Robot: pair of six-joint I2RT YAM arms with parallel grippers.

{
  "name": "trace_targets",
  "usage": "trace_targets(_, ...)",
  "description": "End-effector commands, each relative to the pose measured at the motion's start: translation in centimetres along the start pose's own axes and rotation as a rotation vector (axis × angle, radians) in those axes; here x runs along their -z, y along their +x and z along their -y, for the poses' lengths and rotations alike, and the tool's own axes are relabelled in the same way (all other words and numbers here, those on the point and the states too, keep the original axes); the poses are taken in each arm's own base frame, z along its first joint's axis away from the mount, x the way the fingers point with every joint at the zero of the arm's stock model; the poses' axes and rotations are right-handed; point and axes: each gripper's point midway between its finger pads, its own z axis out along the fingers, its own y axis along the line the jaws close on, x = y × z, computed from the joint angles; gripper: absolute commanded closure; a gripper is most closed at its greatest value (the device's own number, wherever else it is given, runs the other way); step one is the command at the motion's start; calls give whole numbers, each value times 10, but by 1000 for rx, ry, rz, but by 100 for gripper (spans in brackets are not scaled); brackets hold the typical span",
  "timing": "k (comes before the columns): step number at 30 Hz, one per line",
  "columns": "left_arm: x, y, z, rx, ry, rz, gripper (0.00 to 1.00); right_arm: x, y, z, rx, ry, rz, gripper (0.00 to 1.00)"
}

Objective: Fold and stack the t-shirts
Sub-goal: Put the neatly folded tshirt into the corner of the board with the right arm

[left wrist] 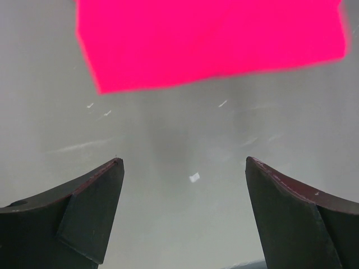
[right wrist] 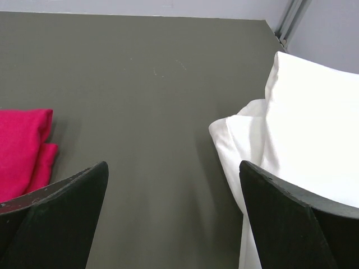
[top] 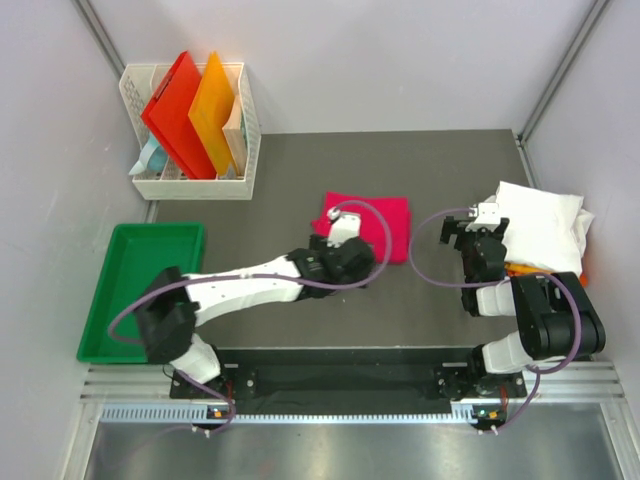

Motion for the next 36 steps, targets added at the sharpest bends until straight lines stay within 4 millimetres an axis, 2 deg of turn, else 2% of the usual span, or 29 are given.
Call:
trace_targets(1, 3, -30, 11, 60, -198, 86, 7, -3, -17, 1, -25, -2, 57, 0)
trace_targets(2, -6, -25, 13, 72, -233, 75, 6, -3, -17, 1, -25, -5, 58, 0)
trace_targets(3, -6, -35, 22, 155, -230, 100, 6, -3, -17, 1, -25, -5, 57, 0)
trace_targets(6, -1, -46, 35, 225, -239, 126, 6, -3, -17, 1, -25, -5, 57, 0)
trace_targets(11, 11, -58, 48, 218, -268, 156, 5, -1, -19, -8, -8, -60, 68, 0)
trace_targets(13, 12, -56, 48, 191, -289, 153, 5, -2, -23, -22, 13, -170, 47, 0)
trace_targets(14, 16, -58, 46, 192, -303, 152, 5, -9, -59, -28, 35, -211, 109, 0)
trace_targets(15, 17, -57, 46, 190, -306, 153, 5, -11, -41, -38, 70, -279, -12, 0)
trace_targets(16, 20, -61, 44, 197, -305, 161, 5, -17, -42, -42, 91, -309, -66, 0)
trace_targets(17, 20, -58, 43, 187, -307, 161, 5, -43, -76, -40, 91, -290, -72, 0)
trace_targets(18, 19, -59, 46, 199, -293, 172, 4, -42, -48, -38, 22, -272, -259, 0)
trace_targets(19, 20, -63, 44, 203, -291, 191, 3, -48, -35, -41, 5, -304, -353, 0)
trace_targets(20, 17, -59, 41, 184, -295, 192, 2, -65, -69, -44, 8, -335, -334, 0)
trace_targets(21, 15, -63, 45, 194, -280, 208, 1, -56, -49, -32, 17, -345, -472, 0)
trace_targets(22, 14, -65, 46, 187, -272, 220, 1, -57, -39, -32, 42, -367, -548, 0)
trace_targets(23, 13, -66, 45, 146, -277, 227, 1, -65, -62, -31, 94, -398, -539, 0)
trace_targets(24, 13, -68, 46, 136, -275, 233, 1, -50, -51, -28, 196, -458, -622, 0)
trace_targets(27, 10, -70, 46, 107, -283, 250, 1, -46, -62, 1, 385, -393, -665, 0)
trace_targets(28, 9, -70, 45, 108, -283, 255, 1, -43, -77, 20, 441, -304, -644, 0)
trace_targets(30, 6, -69, 44, 83, -272, 253, 1, -39, -84, 40, 499, -221, -589, 0)
trace_targets(31, 6, -66, 39, 74, -269, 249, 1, -30, -106, 56, 512, -124, -530, 0)
trace_targets(32, 3, -72, 41, 80, -246, 260, 1, -29, -105, 66, 460, -37, -495, 0)
trace_targets(33, 1, -71, 41, 79, -220, 242, 1, -24, -110, 87, 410, 95, -488, 0)
trace_targets(34, 1, -71, 36, 84, -200, 239, 1, -18, -104, 95, 369, 116, -512, 0)
trace_targets(35, -4, -81, 33, 100, -173, 247, 1, -3, -83, 89, 318, 27, -626, 0)
trace_targets(36, -6, -82, 36, 110, -124, 223, 1, 3, -72, 92, 268, 17, -691, 0)
